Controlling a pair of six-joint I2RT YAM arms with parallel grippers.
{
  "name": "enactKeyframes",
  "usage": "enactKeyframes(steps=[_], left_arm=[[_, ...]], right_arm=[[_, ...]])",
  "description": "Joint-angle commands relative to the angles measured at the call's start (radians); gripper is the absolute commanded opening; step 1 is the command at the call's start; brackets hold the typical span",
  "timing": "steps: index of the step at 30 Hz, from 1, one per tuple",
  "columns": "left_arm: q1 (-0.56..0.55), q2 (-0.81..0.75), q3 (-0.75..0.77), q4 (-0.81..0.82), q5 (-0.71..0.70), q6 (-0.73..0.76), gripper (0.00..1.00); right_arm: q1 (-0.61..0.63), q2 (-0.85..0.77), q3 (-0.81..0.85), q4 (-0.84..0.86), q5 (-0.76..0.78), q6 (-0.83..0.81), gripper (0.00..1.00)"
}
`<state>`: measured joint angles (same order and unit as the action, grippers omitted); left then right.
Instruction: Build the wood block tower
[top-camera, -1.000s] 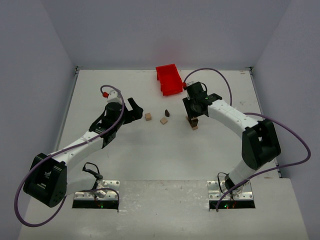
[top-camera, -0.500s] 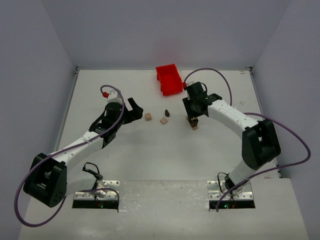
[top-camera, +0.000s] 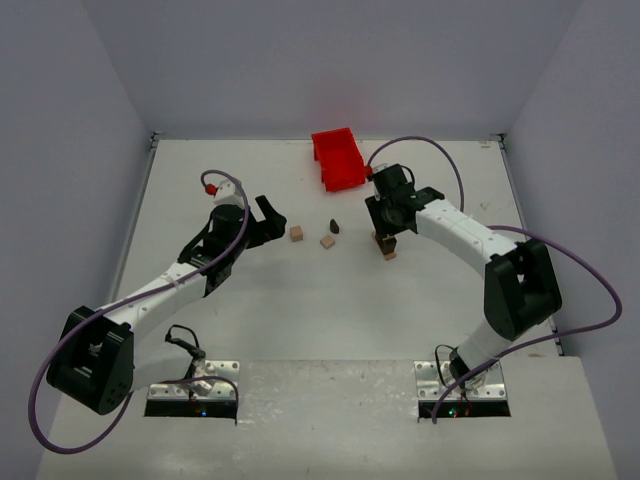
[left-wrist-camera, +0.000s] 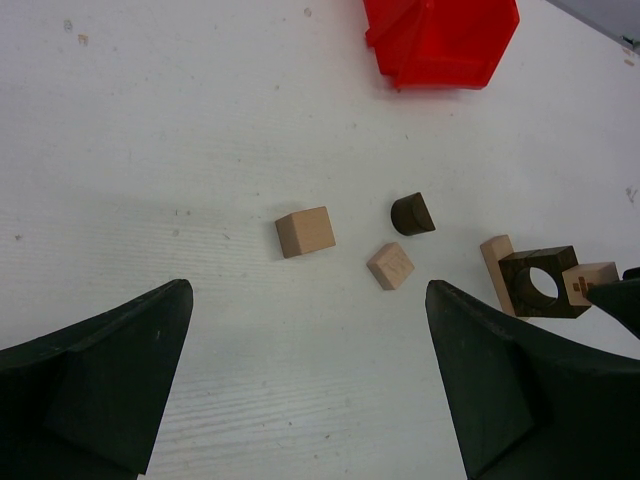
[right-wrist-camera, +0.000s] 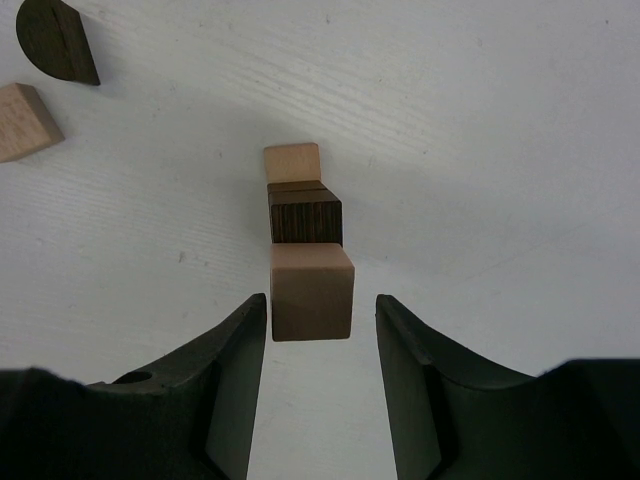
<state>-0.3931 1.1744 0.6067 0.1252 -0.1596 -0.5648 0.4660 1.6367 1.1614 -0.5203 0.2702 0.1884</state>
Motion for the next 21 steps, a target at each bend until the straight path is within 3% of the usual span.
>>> enactKeyframes(steps=[1,21], left_arm=[[0.002,-0.012,0.010,0.050,0.003,0.011,1.00],[0.002,-0.011,0.009,0.050,0.006,0.011,1.00]], right_arm=[[-0.004,-0.040,-0.002,0.002,0.026,-0.004,0.49],[-0.004,-0.050,-0.003,-0.007,0.007,-0.017,0.49]])
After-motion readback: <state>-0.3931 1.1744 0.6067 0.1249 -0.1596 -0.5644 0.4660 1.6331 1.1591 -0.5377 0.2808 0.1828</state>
